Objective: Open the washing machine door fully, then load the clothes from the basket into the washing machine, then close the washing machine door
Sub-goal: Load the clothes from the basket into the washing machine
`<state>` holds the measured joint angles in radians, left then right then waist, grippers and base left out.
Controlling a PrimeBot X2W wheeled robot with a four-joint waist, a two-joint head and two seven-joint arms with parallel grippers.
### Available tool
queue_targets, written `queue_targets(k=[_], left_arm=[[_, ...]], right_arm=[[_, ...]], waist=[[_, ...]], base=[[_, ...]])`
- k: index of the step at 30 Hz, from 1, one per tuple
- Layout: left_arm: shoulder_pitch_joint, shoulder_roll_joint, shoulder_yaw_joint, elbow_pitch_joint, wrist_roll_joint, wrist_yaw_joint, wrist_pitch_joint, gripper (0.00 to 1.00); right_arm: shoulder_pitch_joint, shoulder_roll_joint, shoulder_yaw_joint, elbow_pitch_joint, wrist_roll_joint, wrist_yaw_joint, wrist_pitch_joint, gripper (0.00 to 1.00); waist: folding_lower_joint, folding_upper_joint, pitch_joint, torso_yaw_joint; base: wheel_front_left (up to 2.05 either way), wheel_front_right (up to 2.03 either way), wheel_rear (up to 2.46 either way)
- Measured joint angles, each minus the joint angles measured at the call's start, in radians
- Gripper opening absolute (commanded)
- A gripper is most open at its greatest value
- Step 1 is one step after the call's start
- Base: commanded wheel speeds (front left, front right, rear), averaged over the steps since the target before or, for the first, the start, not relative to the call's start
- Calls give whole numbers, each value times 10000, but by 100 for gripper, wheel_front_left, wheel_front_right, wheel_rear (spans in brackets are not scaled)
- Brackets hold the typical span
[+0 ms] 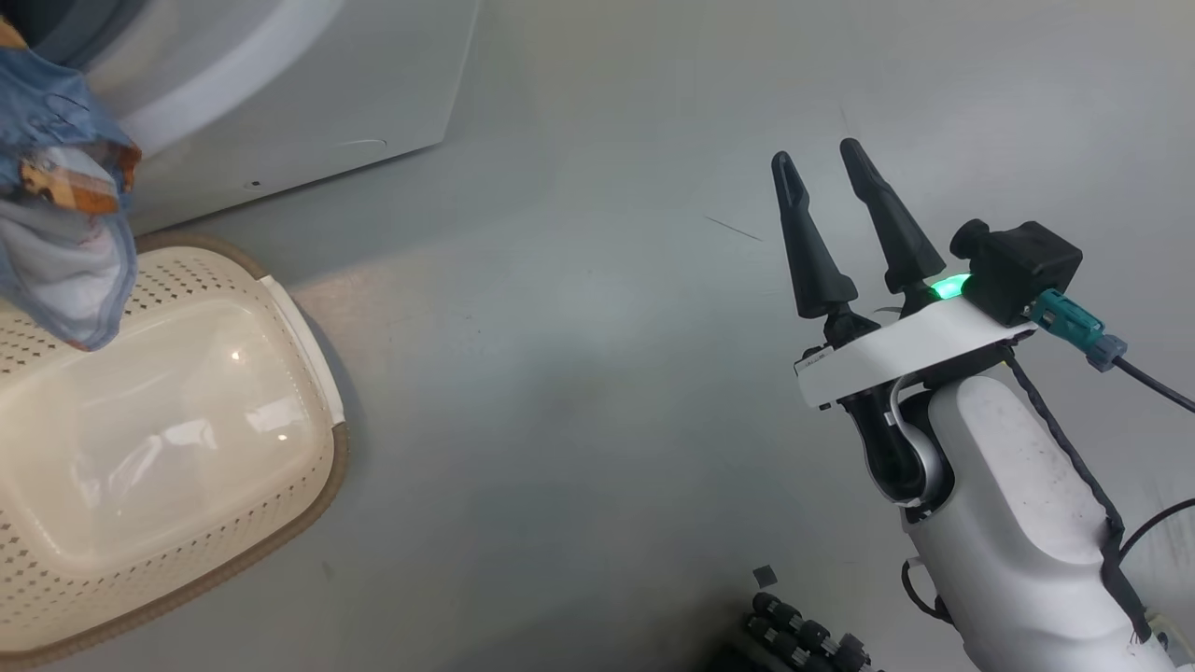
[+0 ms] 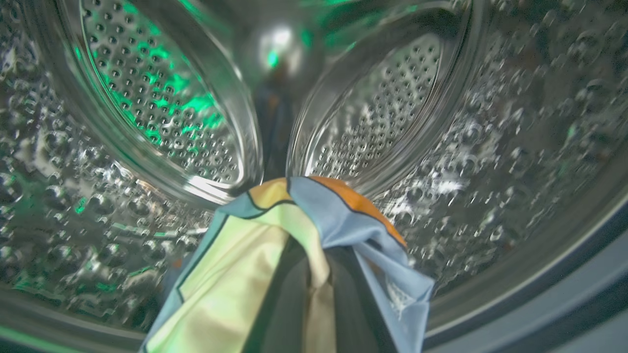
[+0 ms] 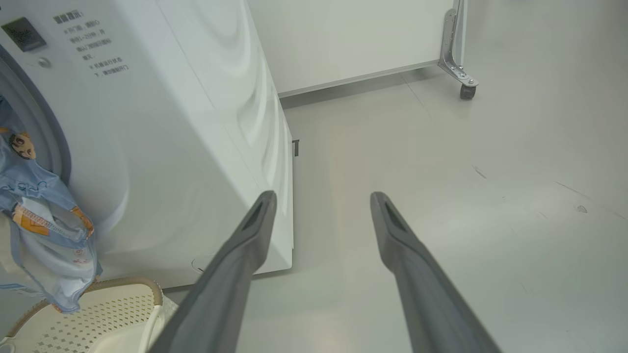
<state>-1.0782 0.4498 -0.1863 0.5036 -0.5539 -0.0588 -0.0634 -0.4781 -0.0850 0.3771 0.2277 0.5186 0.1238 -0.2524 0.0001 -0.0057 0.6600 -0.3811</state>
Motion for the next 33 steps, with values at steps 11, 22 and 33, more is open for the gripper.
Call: queue_targets(k=[11,22,33], left_arm=[[-591,-247,119,1321,102,105,-855,100],[-539,-650,-439,2155,403,-17,-970,100],[-270,-922,-635,2374,474,-232,-1526,100]], right_arm=[[-11,88,-209,6,-180,0,0,100],[-12,86,-253,44,-274,0,0,100],[-12,-6,-439,109,-353,0,0,100]], waist=[[0,0,118,-42],[-1,0,-175,285],[-1,0,-514,680]], base=[[0,0,0],[0,0,0],[0,0,0]])
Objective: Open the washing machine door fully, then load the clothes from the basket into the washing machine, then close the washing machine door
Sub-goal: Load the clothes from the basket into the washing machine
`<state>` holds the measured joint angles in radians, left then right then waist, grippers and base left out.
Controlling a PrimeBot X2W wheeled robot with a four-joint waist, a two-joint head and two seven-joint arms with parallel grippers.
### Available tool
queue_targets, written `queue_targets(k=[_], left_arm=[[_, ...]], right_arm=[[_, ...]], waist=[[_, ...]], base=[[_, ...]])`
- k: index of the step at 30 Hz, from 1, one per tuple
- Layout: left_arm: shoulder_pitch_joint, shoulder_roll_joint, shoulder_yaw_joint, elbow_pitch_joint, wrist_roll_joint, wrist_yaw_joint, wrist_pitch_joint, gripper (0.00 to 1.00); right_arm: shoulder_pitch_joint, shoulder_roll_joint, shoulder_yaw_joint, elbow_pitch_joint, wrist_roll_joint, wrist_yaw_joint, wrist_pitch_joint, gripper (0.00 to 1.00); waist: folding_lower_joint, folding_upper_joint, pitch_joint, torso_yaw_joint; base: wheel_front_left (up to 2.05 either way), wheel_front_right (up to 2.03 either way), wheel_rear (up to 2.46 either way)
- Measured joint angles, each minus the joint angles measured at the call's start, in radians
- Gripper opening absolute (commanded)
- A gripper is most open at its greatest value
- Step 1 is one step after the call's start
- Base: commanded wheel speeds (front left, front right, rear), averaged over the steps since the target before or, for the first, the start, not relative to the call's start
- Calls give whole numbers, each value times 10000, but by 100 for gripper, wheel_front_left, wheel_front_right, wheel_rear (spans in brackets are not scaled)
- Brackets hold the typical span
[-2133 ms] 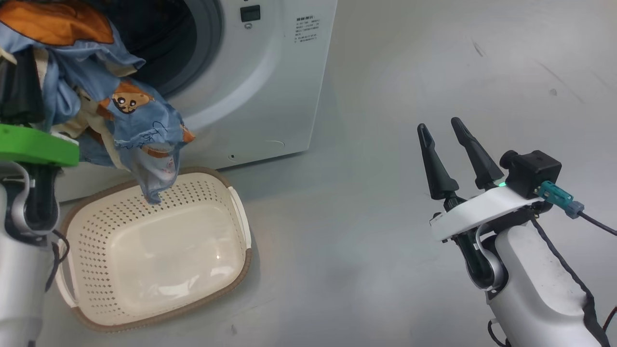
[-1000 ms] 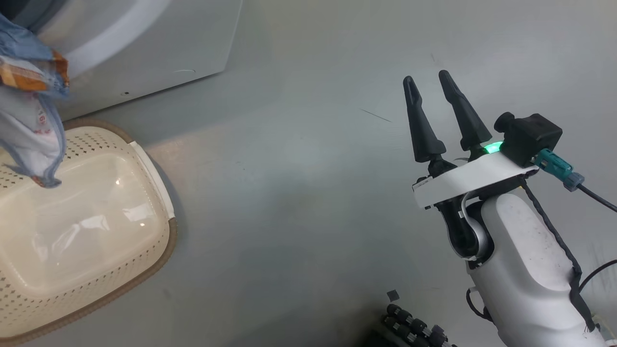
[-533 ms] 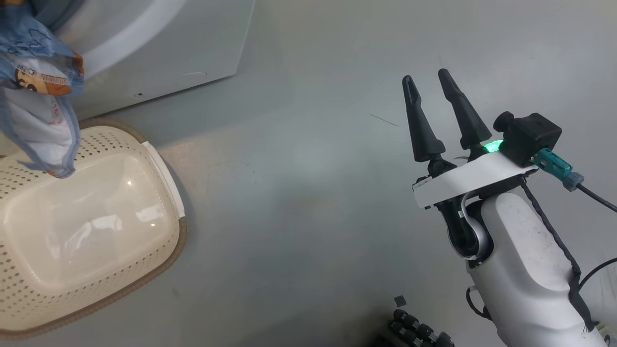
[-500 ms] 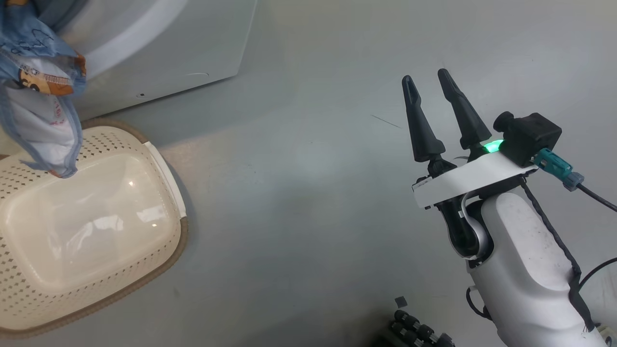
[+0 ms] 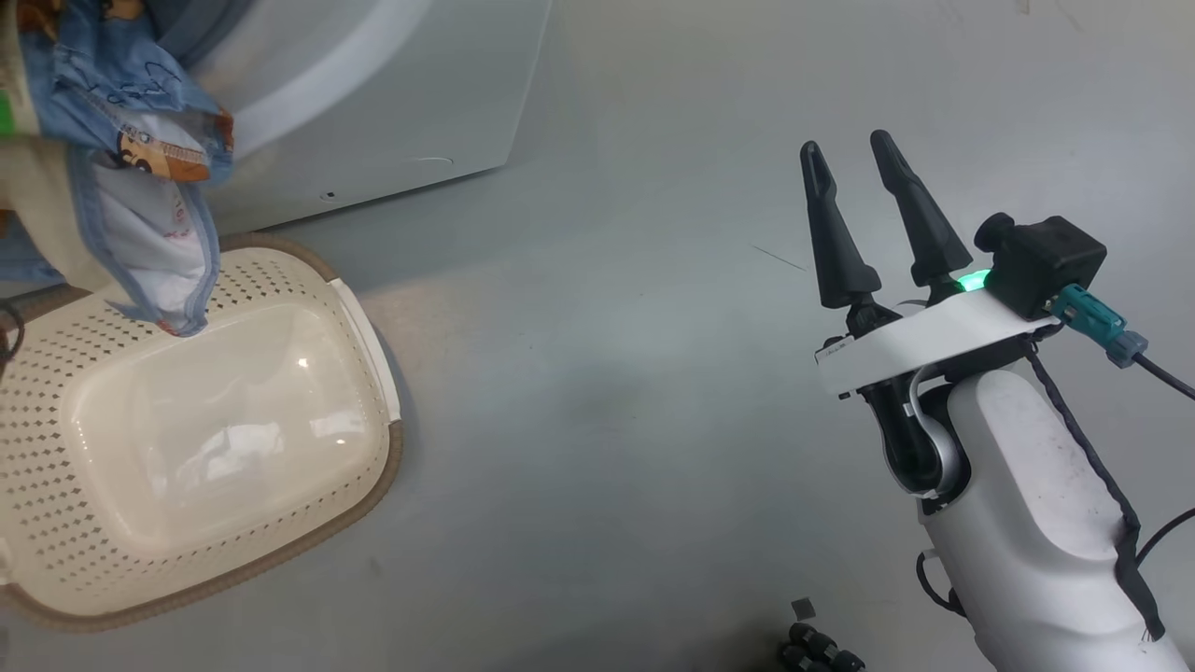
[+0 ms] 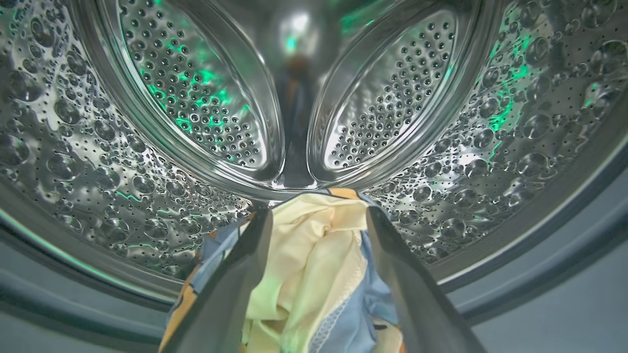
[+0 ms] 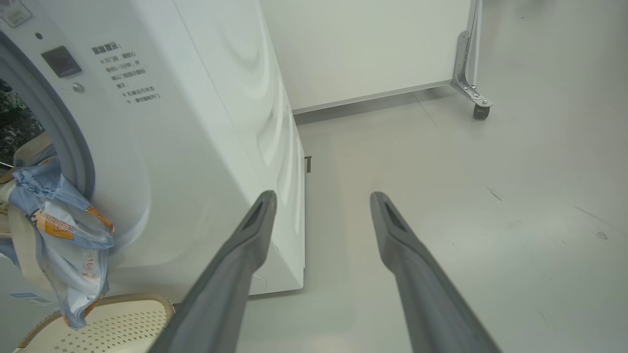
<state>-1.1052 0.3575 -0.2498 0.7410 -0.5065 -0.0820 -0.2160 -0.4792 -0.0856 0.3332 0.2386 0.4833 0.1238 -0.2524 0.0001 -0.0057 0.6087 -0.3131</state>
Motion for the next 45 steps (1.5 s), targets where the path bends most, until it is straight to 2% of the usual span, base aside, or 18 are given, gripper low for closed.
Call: queue_targets(k=[7,16,23,29,37,45], left_arm=[[529,-314,-77,-130,-50,-136,-192,100],[1511,-167,-50,-656,-136,-226,-324,100],[2583,-324,-67,-1388,-247,-311,-355,100],[3532,-378,550,-2765,-301,-311,-401,100],[5018,-435,882,-3858,-297,-311,-401,100],[6347,-604,1450,-5177,115,-288,-401,100]], right_arm=[[0,-107,-46,6,-6,0,0,100],[17,-171,-56,17,-77,0,0,100],[51,-313,-84,25,-90,0,0,100],[77,-349,-94,23,-90,0,0,100],[117,-414,-98,12,-90,0,0,100],[241,-426,-174,-42,-90,0,0,100]], waist=[[0,0,-165,299],[0,0,-416,545],[0,0,-578,792],[0,0,-719,950],[0,0,-768,1101],[0,0,-736,1186]], base=[[0,0,0],[0,0,0],[0,0,0],[0,0,0],[0,0,0],[0,0,0]])
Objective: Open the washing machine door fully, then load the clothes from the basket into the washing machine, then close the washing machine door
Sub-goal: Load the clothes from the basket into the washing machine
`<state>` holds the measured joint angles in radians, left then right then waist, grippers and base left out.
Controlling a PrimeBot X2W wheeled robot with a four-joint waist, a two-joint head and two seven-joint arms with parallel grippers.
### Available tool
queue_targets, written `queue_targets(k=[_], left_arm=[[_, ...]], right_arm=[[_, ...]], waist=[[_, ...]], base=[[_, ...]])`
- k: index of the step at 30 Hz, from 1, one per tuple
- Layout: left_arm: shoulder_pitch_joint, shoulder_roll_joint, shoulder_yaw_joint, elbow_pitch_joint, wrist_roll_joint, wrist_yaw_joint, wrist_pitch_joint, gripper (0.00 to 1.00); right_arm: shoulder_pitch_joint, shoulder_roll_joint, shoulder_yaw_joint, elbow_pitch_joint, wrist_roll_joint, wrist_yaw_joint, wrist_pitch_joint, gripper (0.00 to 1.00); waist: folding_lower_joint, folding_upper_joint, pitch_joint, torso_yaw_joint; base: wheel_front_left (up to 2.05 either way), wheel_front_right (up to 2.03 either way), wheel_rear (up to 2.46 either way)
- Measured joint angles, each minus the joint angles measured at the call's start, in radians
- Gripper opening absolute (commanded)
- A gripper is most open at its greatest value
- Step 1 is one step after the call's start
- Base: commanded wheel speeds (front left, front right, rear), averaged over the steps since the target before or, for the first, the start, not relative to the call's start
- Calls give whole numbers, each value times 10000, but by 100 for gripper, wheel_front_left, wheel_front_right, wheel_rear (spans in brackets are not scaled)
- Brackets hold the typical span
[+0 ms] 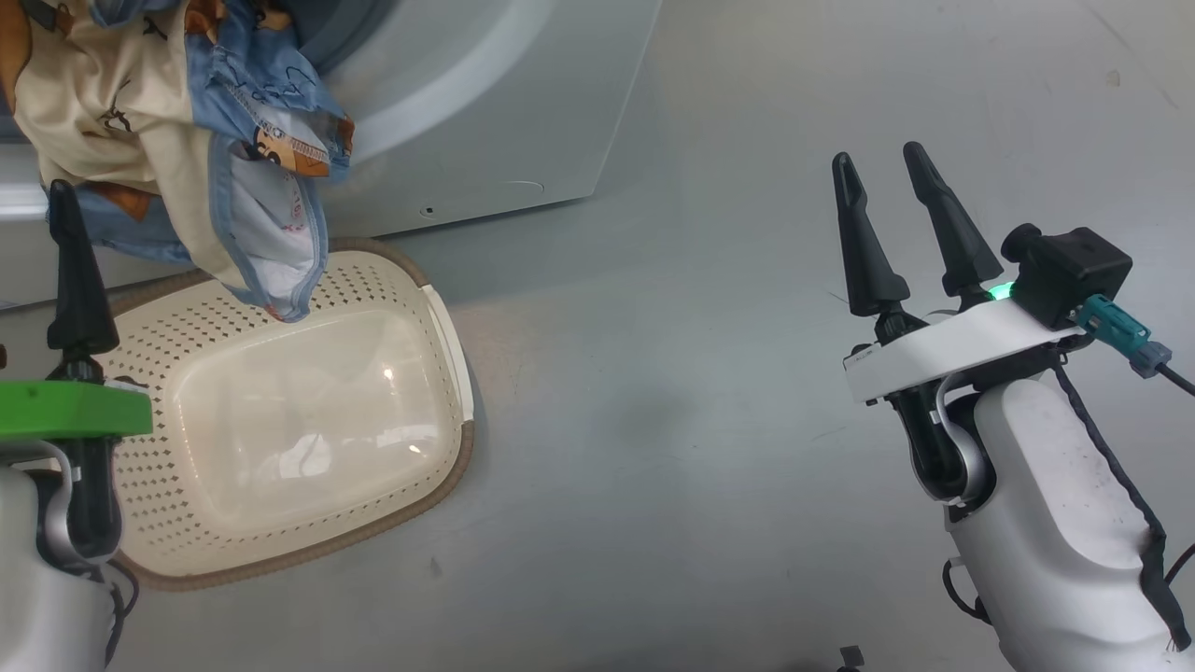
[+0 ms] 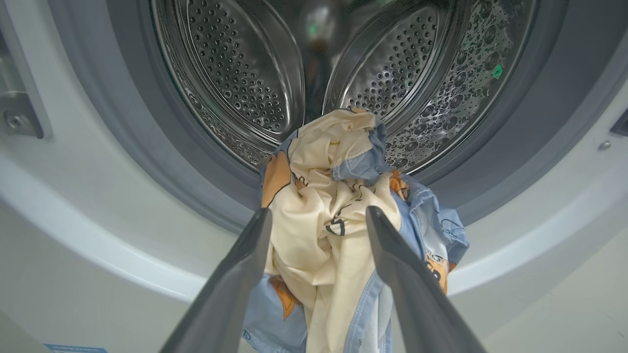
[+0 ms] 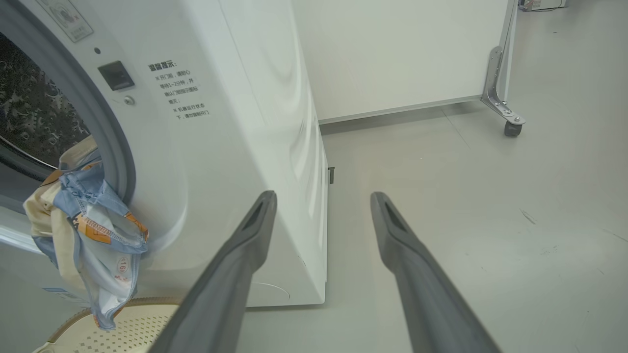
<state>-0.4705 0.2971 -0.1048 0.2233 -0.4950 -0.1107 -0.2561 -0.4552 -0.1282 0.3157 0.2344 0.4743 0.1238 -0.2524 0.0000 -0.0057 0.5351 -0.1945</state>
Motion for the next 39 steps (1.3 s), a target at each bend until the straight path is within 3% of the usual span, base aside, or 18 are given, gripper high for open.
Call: queue_targets(k=[9,25,39], left_arm=[[932,-470,426,-936,314,184,0,100],[1795,-754,617,-1762,771,182,0,100],[1996,-510,165,-721,909,79,142,100]], right_arm=[[6,-10,-107,33,-15,0,0,100],[6,6,-82,65,-15,0,0,100],[1,111,165,90,-15,0,0,100]], waist=[[0,0,16,72],[0,0,30,80],[0,0,93,-67]], base=[[0,0,0],[0,0,0],[0,0,0]])
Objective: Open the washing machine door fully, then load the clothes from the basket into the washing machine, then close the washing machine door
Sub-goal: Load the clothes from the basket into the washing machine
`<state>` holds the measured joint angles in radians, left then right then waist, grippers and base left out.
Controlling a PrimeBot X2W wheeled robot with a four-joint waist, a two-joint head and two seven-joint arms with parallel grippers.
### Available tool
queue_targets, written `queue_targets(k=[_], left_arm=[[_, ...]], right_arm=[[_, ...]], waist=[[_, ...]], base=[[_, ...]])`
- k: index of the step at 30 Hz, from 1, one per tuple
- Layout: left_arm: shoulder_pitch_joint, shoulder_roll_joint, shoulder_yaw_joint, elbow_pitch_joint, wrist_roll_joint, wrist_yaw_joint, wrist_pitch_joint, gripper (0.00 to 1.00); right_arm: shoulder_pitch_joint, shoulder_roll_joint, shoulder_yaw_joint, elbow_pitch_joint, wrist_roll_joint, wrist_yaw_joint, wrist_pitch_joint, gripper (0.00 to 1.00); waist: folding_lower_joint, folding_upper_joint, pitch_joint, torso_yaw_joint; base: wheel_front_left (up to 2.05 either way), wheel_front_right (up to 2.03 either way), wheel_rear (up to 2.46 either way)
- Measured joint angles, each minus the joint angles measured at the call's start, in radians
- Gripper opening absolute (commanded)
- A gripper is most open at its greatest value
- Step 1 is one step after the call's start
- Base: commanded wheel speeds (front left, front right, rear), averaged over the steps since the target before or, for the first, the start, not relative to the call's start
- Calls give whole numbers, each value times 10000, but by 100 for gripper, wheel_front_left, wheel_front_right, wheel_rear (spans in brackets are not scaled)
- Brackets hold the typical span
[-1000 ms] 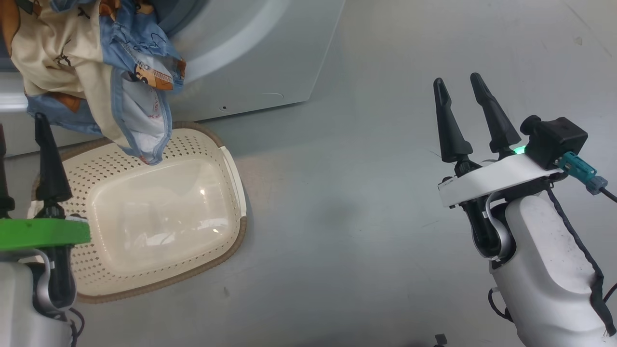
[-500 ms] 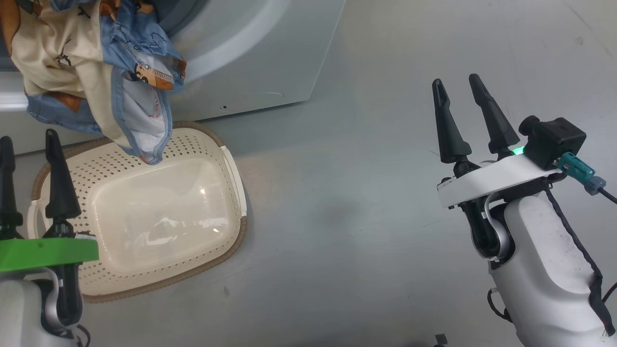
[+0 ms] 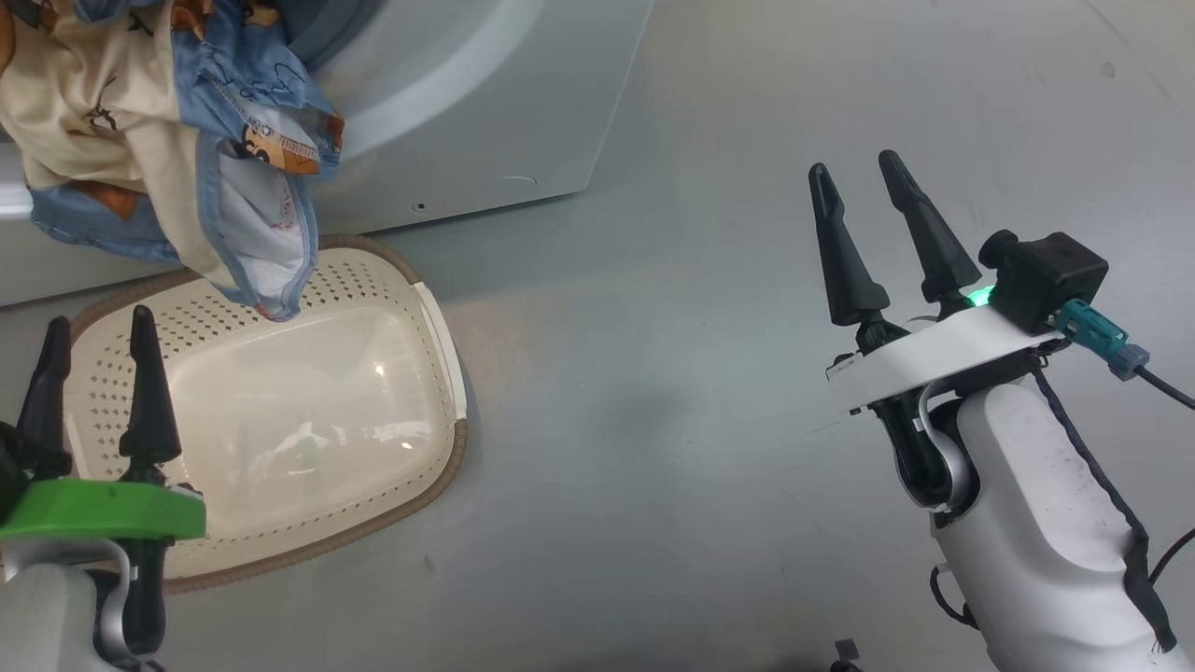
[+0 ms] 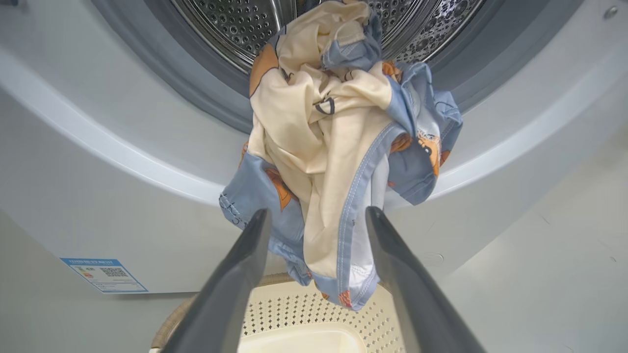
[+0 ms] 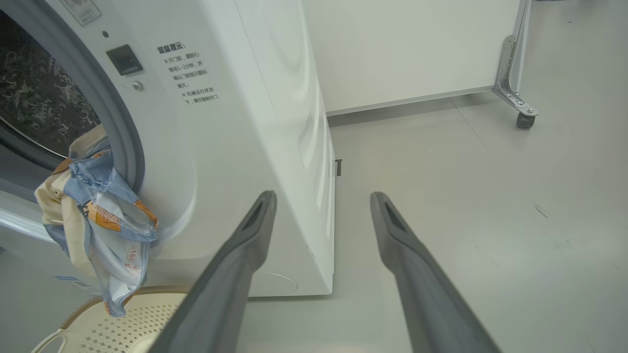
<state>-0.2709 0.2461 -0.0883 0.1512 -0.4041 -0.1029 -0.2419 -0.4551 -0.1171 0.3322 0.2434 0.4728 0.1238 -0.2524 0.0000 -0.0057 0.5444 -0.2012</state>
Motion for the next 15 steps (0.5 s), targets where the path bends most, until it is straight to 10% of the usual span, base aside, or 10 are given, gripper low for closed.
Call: queue_targets(k=[15], left_arm=[[-1933,71,-240,1762,-529,-92,1106,100]], right_arm=[[-63,194,412,27,17,0,0,100]], waist=[[-1,0,339,-453]], base=[[0,0,0]])
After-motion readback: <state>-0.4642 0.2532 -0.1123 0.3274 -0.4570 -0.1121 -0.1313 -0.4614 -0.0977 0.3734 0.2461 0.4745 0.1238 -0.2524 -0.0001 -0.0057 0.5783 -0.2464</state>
